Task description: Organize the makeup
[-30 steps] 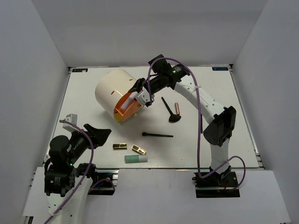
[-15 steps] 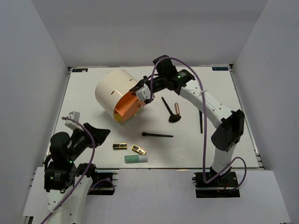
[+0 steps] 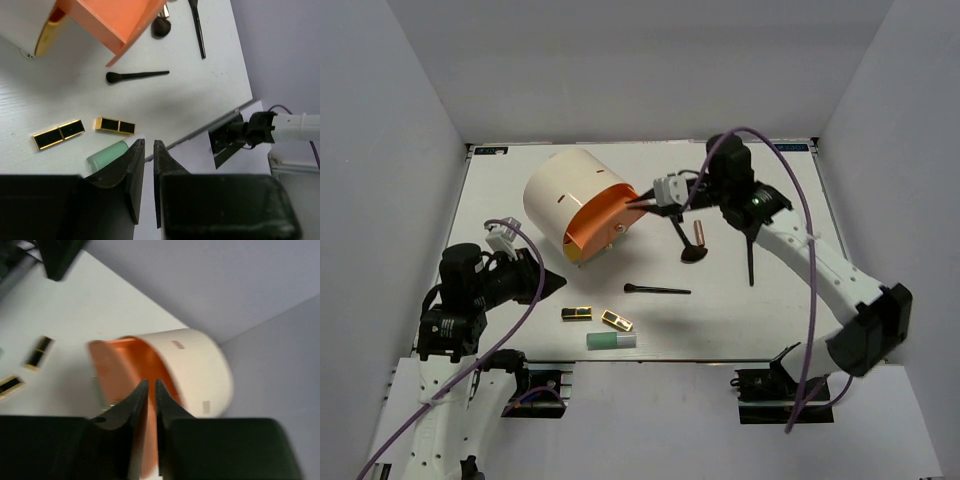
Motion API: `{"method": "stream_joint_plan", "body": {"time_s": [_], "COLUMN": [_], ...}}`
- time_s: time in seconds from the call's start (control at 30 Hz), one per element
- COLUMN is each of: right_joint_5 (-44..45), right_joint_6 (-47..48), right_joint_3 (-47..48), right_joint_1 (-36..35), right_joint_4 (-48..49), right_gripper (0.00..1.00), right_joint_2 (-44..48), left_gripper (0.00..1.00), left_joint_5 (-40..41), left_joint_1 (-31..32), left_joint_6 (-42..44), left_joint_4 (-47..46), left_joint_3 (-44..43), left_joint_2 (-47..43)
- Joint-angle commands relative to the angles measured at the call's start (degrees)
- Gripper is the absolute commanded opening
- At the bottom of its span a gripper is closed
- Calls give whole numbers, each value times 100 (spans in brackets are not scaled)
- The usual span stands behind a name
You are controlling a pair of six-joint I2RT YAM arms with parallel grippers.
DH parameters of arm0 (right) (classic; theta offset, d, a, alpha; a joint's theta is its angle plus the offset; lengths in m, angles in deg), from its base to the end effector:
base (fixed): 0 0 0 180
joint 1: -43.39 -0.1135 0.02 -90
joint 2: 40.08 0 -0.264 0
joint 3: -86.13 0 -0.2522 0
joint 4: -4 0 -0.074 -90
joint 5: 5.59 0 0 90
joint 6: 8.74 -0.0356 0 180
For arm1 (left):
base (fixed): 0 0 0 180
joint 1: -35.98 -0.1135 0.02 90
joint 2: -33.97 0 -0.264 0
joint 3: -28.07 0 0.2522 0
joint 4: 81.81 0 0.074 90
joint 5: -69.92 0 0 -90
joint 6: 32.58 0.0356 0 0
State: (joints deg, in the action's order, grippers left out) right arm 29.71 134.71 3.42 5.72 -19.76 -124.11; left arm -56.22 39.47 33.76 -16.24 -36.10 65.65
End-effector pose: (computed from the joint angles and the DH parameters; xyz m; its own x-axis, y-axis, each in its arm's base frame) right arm 0.2443 0.2253 0.4167 0.7081 -0.0398 -0.7050 -0.7045 -0.1091 -0.7013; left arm 0.0927 -0.0267 0.3315 -0.7167 -0.2810 -0.6383 0.2782 0.7241 -0.6311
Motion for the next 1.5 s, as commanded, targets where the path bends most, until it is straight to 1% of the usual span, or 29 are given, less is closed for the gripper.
{"method": "stream_joint_plan", "body": {"time_s": [0.0, 0.03, 0.07, 0.1, 0.17, 0.23, 0.33, 0.43, 0.5, 0.57, 0.67, 0.7, 0.73, 0.8, 0.83, 0.9, 0.93, 0.97, 1.03, 1.1, 1.17, 1.23, 1.27, 1.3, 1.37, 1.4, 1.47], "right_joint_5": [-192, -86, 11, 151, 240, 319, 372, 57, -268, -523, -402, -349, -314, -296, -305, -252, -217, -147, -33, 81, 283, 433, 451, 477, 591, 696, 889], "right_joint_6": [-580, -747, -766, -801, -1003, -1169, -1459, -1706, -1680, -1689, -1733, -1724, -1724, -1724, -1750, -1881, -1917, -1935, -1953, -1944, -1970, -2075, -2128, -2198, -2391, -2444, -2541], "right_joint_3": [-967, -1483, -1697, -1873, -2287, -2568, -2745, -2815, -2859, -2955, -3122, -3149, -3176, -3194, -3202, -3202, -3211, -3220, -3229, -3237, -3264, -3325, -3351, -3378, -3396, -3378, -3369], "right_joint_1": [-39, -39, -39, 5, 75, 102, 172, 207, 181, 155, 164, 172, 172, 164, 172, 190, 190, 190, 199, 199, 234, 260, 269, 286, 357, 383, 436], "right_joint_4": [76, 147, 182, 209, 279, 340, 481, 324, -61, -256, -362, -362, -380, -450, -468, -442, -415, -406, -415, -476, -503, -468, -450, -381, -345, -327, -310], "right_gripper": [22, 26, 30, 36, 42, 44, 46, 49, 51, 54, 55, 55, 56, 56, 56, 56, 56, 56, 56, 56, 57, 59, 59, 59, 62, 63, 64], "right_joint_2": [711, 852, 1105, 1230, 1494, 1704, 1837, 1907, 1916, 1925, 1987, 2030, 2040, 2022, 2022, 2013, 2013, 2031, 2075, 2136, 2171, 2215, 2233, 2233, 2250, 2242, 2285], "left_gripper": [25, 25, 26, 27, 29, 29, 30, 30, 31, 31, 30, 30, 30, 30, 30, 31, 31, 32, 33, 33, 33, 33, 34, 35, 40, 42, 44], "left_joint_5": [-446, -534, -560, -604, -745, -877, -1149, -1264, -1325, -1308, -1106, -906, -817, -658, -527, -324, -245, -210, -261, -358, -385, -298, -114, -86, -139, -148, -69], "left_joint_1": [-32, -32, -32, -32, -32, -32, -32, -32, -32, -32, 108, 108, 108, 108, 161, 161, 161, 213, 214, 266, 336, 486, 652, 749, 1056, 1179, 1443], "left_joint_6": [379, 397, 476, 529, 608, 626, 617, 582, 599, 704, 906, 1003, 1178, 1180, 1162, 1153, 1118, 1074, 899, 863, 968, 1301, 1398, 1521, 1531, 1601, 1689], "left_joint_4": [356, 391, 504, 549, 611, 550, 304, 32, -145, -233, -277, -251, -285, -522, -767, -935, -1110, -1242, -1663, -1858, -1842, -1614, -1543, -1508, -1464, -1289, -1165], "left_joint_3": [-223, -241, -311, -346, -443, -469, -505, -566, -592, -662, -794, -890, -1161, -1435, -1706, -2015, -2182, -2505, -2788, -3201, -3674, -4097, -4360, -4902, -5424, -5896, -6129], "left_joint_2": [40, 40, 57, 66, 154, 215, 338, 497, 646, 751, 936, 1093, 1199, 1419, 1655, 1937, 2252, 2385, 2762, 3001, 3421, 3747, 4132, 4327, 4870, 5039, 5216]}}
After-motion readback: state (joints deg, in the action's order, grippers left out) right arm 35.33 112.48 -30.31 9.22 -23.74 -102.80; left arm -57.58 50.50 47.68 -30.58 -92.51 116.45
